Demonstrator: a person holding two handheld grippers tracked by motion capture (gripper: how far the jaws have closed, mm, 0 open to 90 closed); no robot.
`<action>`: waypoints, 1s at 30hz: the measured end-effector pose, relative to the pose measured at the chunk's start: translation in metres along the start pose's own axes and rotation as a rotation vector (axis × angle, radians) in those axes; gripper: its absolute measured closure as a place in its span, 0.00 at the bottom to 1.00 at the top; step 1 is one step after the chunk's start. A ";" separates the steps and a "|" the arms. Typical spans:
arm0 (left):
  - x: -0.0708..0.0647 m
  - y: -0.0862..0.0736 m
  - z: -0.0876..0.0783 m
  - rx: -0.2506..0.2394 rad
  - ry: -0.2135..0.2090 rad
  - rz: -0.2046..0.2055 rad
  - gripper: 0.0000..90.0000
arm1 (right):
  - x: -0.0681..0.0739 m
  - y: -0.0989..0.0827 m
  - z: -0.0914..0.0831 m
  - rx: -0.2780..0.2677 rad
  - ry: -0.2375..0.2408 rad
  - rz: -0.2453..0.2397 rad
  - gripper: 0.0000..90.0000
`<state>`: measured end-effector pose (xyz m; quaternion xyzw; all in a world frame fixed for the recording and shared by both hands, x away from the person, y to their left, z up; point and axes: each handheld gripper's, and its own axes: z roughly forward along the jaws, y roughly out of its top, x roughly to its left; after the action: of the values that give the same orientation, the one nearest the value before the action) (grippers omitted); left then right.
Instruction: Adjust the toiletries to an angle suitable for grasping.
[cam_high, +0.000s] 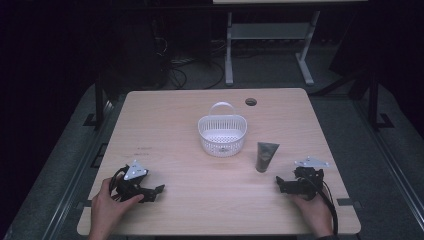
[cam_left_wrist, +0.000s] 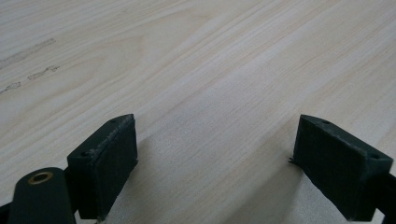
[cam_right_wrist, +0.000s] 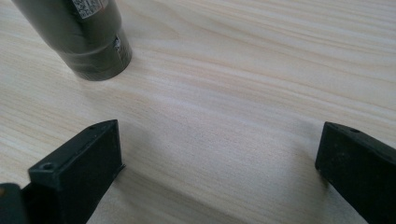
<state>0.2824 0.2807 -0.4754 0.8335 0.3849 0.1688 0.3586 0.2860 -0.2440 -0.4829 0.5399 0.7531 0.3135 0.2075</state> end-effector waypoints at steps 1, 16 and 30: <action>0.000 0.000 0.000 0.000 -0.001 0.000 0.14 | 0.000 0.000 0.000 0.000 0.000 0.000 0.00; 0.000 0.000 0.000 0.001 -0.001 0.000 0.14 | 0.002 0.006 -0.017 0.026 0.072 -0.003 0.39; 0.000 0.000 0.000 0.000 0.000 0.000 0.14 | -0.004 0.019 -0.045 -0.030 0.172 -0.035 0.88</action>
<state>0.2826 0.2810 -0.4753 0.8336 0.3849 0.1686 0.3586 0.2710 -0.2548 -0.4376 0.4945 0.7728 0.3663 0.1553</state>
